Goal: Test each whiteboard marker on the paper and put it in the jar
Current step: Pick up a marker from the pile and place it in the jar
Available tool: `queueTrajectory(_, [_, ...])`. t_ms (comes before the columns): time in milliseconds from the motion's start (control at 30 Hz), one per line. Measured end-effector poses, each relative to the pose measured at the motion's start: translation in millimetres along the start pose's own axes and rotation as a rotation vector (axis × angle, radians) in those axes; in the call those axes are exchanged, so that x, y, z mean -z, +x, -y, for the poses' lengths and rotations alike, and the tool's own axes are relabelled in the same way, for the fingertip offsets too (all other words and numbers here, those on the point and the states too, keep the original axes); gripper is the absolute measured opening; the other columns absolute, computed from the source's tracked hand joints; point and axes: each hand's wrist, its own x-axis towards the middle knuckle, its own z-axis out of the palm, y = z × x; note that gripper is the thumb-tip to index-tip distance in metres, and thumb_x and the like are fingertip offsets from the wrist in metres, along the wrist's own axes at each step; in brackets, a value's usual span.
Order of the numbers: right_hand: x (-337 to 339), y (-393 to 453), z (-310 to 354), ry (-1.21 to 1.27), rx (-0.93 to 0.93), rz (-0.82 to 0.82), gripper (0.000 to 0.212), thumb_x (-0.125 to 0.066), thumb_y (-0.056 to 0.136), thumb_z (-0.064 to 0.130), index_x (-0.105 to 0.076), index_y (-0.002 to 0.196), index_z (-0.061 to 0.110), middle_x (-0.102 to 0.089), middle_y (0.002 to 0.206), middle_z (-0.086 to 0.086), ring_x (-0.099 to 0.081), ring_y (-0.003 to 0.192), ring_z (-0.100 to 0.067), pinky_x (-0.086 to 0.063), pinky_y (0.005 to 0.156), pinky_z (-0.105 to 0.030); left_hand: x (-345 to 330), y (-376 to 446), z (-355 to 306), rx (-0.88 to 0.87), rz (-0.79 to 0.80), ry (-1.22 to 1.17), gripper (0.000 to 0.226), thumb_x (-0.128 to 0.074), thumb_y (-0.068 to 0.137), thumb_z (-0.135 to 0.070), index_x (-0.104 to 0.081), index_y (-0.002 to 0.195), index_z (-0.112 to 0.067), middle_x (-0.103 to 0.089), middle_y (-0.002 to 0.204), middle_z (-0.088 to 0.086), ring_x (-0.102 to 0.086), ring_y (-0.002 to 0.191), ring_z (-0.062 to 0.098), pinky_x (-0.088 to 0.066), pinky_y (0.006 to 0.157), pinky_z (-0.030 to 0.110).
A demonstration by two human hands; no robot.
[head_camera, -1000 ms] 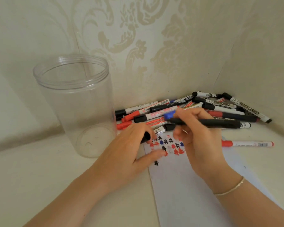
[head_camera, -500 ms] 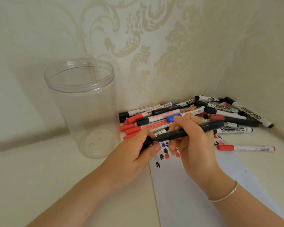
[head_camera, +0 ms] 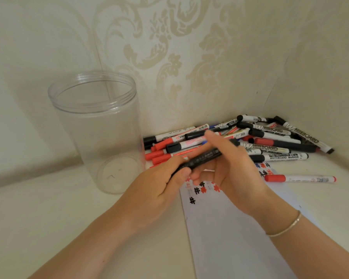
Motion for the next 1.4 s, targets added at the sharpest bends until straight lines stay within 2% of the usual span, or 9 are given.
queueTrajectory(167, [0, 1, 2, -0.168, 0.209, -0.256, 0.02, -0.056, 0.092, 0.01, -0.049, 0.076, 0.002, -0.057, 0.054, -0.012, -0.053, 0.037, -0.022, -0.046, 0.038, -0.028, -4, 2, -11, 0.033, -0.093, 0.018, 0.03, -0.032, 0.095, -0.046, -0.053, 0.087, -0.027, -0.054, 0.069, -0.023, -0.05, 0.062, 0.002, -0.033, 0.055, 0.016])
queueTrajectory(267, [-2, 0, 3, -0.246, 0.224, -0.216, 0.027, -0.059, 0.09, 0.005, -0.043, 0.072, -0.005, -0.056, 0.053, -0.018, -0.056, 0.036, -0.023, -0.05, 0.039, -0.031, -4, 1, -16, 0.086, -0.223, -0.042, 0.042, -0.033, 0.1, -0.046, -0.054, 0.068, -0.028, -0.051, 0.054, -0.02, -0.049, 0.053, 0.002, -0.031, 0.051, 0.015])
queueTrajectory(367, [-6, -4, 2, -0.256, 0.213, -0.144, 0.029, -0.057, 0.09, -0.001, -0.038, 0.07, -0.011, -0.056, 0.049, -0.015, -0.058, 0.037, -0.024, -0.052, 0.039, -0.034, -5, 2, -18, 0.225, -0.353, -0.116, 0.057, -0.033, 0.096, -0.042, -0.057, 0.052, -0.016, -0.043, 0.038, -0.012, -0.045, 0.041, 0.005, -0.03, 0.048, 0.013])
queueTrajectory(500, [-14, -8, 2, -0.262, 0.236, -0.121, 0.026, -0.056, 0.09, -0.003, -0.041, 0.071, -0.014, -0.052, 0.05, -0.024, -0.057, 0.035, -0.023, -0.051, 0.038, -0.034, -5, 1, -21, 0.291, -0.403, -0.157, 0.061, -0.037, 0.098, -0.035, -0.055, 0.045, -0.01, -0.039, 0.034, -0.007, -0.042, 0.038, 0.008, -0.032, 0.046, 0.013])
queueTrajectory(667, [-18, -11, -1, -0.237, 0.245, -0.137, 0.027, -0.055, 0.089, -0.004, -0.039, 0.068, -0.009, -0.052, 0.053, -0.018, -0.057, 0.036, -0.026, -0.049, 0.038, -0.033, -4, 0, -23, 0.323, -0.415, -0.175, 0.061, -0.037, 0.1, -0.031, -0.048, 0.042, -0.013, -0.038, 0.032, -0.006, -0.04, 0.035, 0.008, -0.031, 0.044, 0.013])
queueTrajectory(1033, [-15, -10, -2, -0.235, 0.21, -0.19, 0.031, -0.055, 0.089, -0.006, -0.035, 0.064, -0.006, -0.046, 0.052, -0.031, -0.057, 0.035, -0.029, -0.047, 0.036, -0.032, -12, 1, -26, 0.299, -0.43, -0.104, 0.06, -0.037, 0.099, -0.029, -0.042, 0.039, -0.023, -0.045, 0.035, -0.012, -0.046, 0.042, 0.006, -0.032, 0.049, 0.014])
queueTrajectory(1167, [-18, -12, 0, -0.216, 0.224, -0.214, 0.029, -0.055, 0.089, -0.004, -0.037, 0.066, -0.006, -0.047, 0.055, -0.034, -0.057, 0.035, -0.028, -0.047, 0.035, -0.032, -10, 4, -24, 0.273, -0.458, -0.053, 0.058, -0.038, 0.1, -0.033, -0.046, 0.043, -0.023, -0.043, 0.037, -0.009, -0.045, 0.045, 0.011, -0.033, 0.053, 0.026])
queueTrajectory(1267, [-20, -12, 7, -0.139, 0.201, -0.214, 0.026, -0.057, 0.09, 0.002, -0.043, 0.068, 0.001, -0.054, 0.06, -0.033, -0.057, 0.037, -0.025, -0.048, 0.039, -0.03, -6, 6, -25, 0.152, -0.507, 0.006, 0.047, -0.038, 0.096, -0.044, -0.063, 0.067, -0.018, -0.051, 0.048, -0.007, -0.052, 0.051, 0.014, -0.035, 0.051, 0.026])
queueTrajectory(1400, [-23, -12, 25, 0.105, 0.161, -0.218, 0.022, -0.058, 0.09, 0.005, -0.047, 0.072, 0.005, -0.056, 0.05, -0.014, -0.051, 0.035, -0.02, -0.044, 0.039, -0.026, 11, 0, -51, 0.041, -0.557, -0.144, 0.013, -0.054, 0.091, -0.04, -0.053, 0.093, -0.027, -0.064, 0.079, -0.007, -0.065, 0.067, 0.012, -0.053, 0.059, 0.028])
